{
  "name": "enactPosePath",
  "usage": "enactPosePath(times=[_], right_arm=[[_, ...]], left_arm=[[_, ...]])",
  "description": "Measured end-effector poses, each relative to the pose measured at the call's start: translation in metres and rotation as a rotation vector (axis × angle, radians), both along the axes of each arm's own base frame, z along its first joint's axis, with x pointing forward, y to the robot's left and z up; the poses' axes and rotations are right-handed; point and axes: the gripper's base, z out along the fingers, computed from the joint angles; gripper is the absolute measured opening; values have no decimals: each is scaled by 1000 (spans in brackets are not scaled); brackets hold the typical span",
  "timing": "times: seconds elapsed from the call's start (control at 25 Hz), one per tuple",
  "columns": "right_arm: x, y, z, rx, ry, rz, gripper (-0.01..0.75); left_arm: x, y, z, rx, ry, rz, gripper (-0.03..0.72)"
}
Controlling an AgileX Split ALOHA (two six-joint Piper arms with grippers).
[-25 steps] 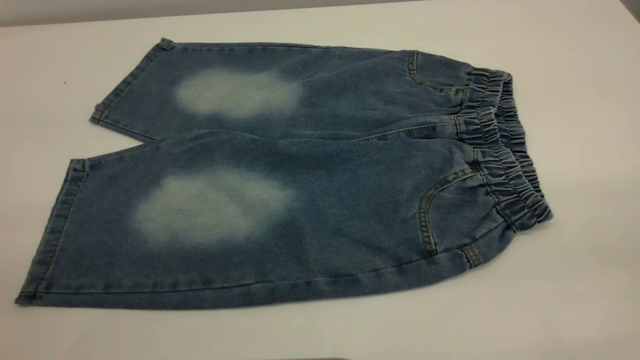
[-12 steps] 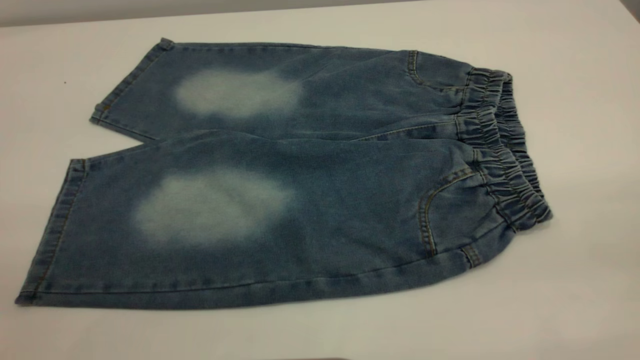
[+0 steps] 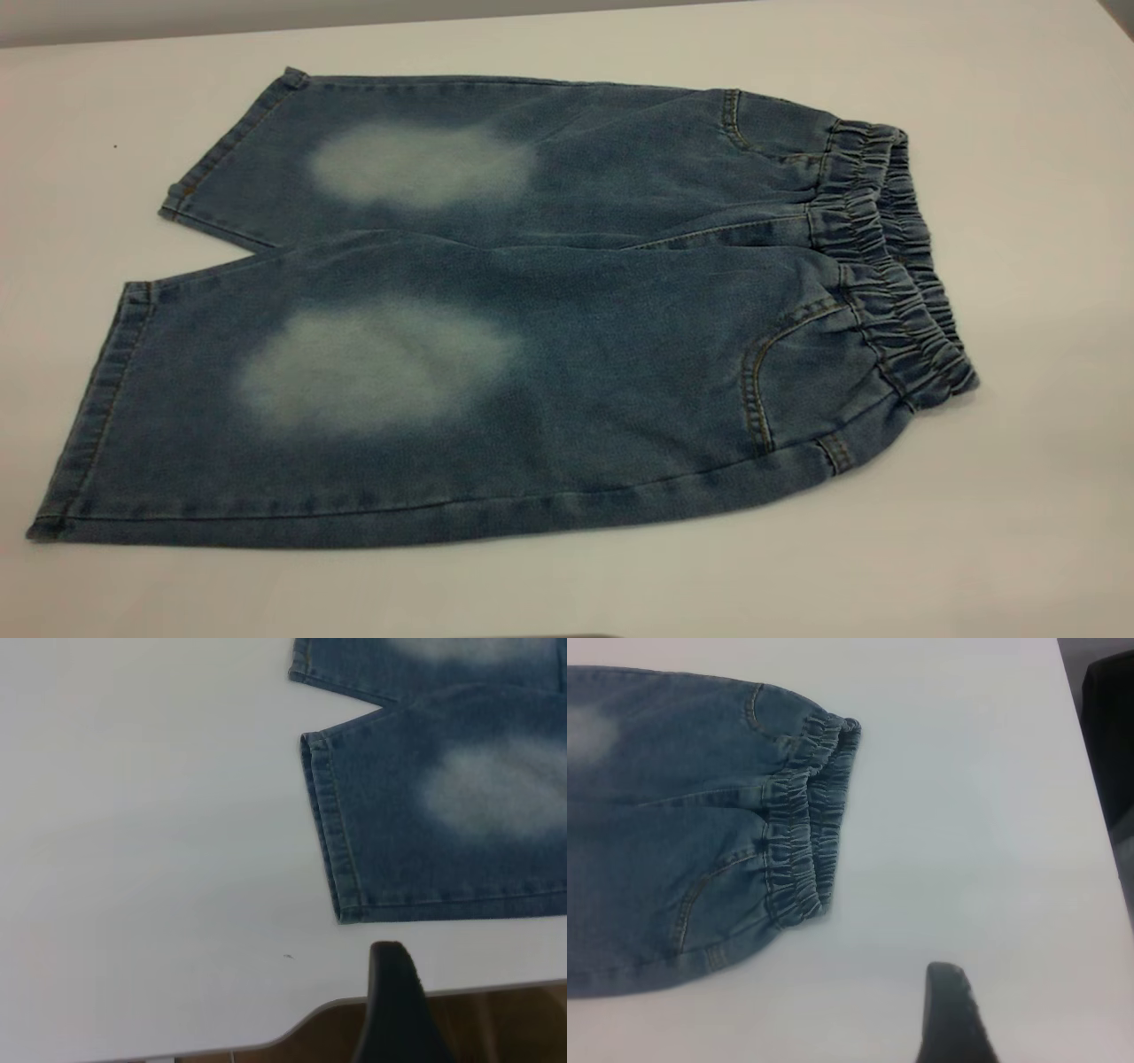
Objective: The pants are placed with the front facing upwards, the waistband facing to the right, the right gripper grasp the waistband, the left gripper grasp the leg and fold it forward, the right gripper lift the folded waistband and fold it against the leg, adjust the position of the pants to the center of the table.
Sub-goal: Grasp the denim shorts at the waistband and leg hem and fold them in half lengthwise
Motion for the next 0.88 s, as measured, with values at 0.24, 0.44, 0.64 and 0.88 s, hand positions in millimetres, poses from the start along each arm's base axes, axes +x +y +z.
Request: enactPosePath(times=[0.24,0.44,0.64,0.88], right_arm=[[0,1,1,13,1,7,372],[11,4,13,44,50,11,374],[51,14,16,103,190,26,416],[102,30,6,172,341,117,499]], left_arm=[[0,0,2,-11,-10,3,409],[6,-3,29,-55,-66,-7,409],[47,-3,51,-29,25,-22,409],[113,-4,44,92,200,-106,411]])
